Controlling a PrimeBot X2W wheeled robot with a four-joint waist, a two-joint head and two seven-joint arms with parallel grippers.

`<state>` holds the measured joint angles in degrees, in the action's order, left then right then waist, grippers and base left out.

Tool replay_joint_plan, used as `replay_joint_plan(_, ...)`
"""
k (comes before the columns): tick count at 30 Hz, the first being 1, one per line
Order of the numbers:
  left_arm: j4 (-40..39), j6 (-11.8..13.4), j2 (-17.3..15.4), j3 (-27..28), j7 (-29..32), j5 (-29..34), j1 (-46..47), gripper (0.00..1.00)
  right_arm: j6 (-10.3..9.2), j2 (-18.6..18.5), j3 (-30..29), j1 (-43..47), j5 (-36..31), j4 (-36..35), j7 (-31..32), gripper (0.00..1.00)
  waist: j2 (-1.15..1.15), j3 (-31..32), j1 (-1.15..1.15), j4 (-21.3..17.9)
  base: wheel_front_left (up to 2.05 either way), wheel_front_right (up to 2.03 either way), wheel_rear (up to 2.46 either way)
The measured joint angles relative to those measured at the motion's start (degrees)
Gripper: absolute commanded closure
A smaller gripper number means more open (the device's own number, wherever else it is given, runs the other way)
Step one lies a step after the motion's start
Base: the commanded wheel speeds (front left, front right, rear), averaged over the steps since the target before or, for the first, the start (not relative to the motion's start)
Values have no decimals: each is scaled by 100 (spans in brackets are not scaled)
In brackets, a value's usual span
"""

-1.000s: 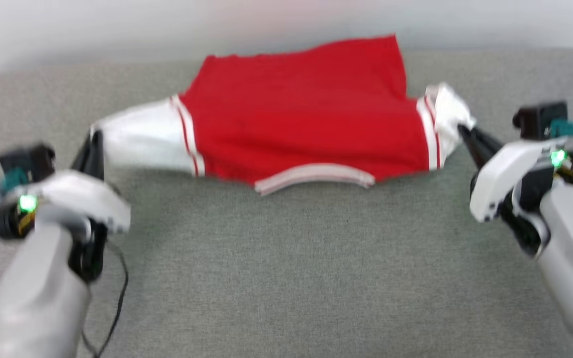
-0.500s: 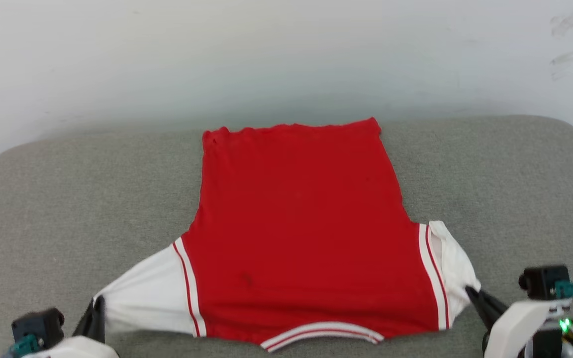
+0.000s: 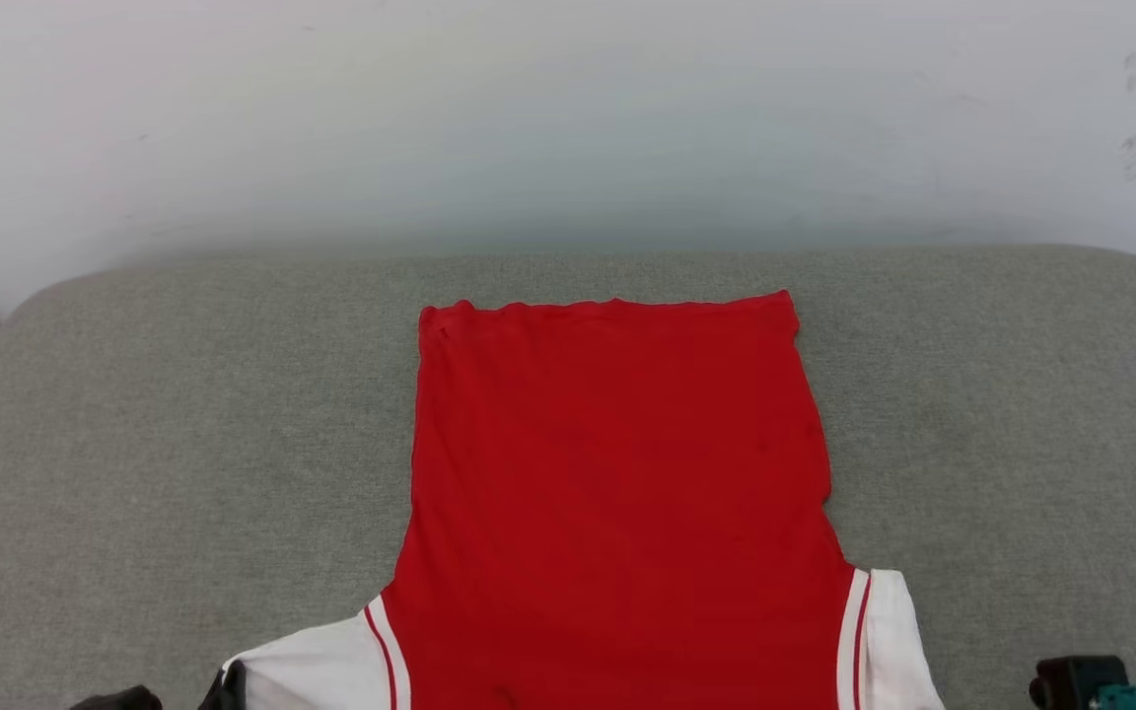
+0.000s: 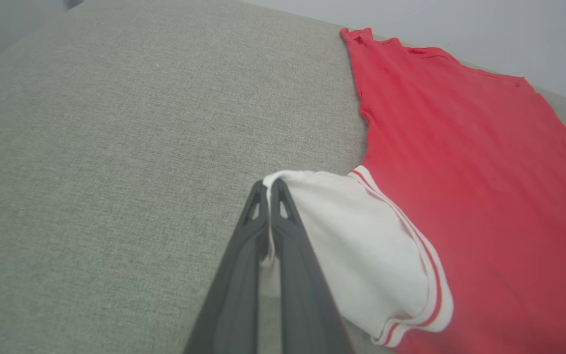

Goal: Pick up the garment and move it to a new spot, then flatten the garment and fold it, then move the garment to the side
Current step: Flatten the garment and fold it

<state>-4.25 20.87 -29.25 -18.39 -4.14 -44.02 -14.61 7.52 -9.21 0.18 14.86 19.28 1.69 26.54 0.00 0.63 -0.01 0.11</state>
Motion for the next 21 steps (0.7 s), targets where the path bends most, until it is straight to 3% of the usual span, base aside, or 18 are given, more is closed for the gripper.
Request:
replay_joint_plan(9,-196,-98,132,-134,-187,204,571,100,-1,-49,-709,-1402,191,124,-537,0,0,-405,1,102,0,0,0)
replay_joint_plan(15,-339,-229,313,-326,-322,446,1286,100,-1,-427,-925,-3245,393,1063,-725,0,0,-1003,2,263,0,0,0)
replay_joint_plan(21,-304,-438,624,-600,-492,628,1969,100,-1,-896,-703,-5105,576,2192,-190,0,0,-1679,2,546,0,0,0)
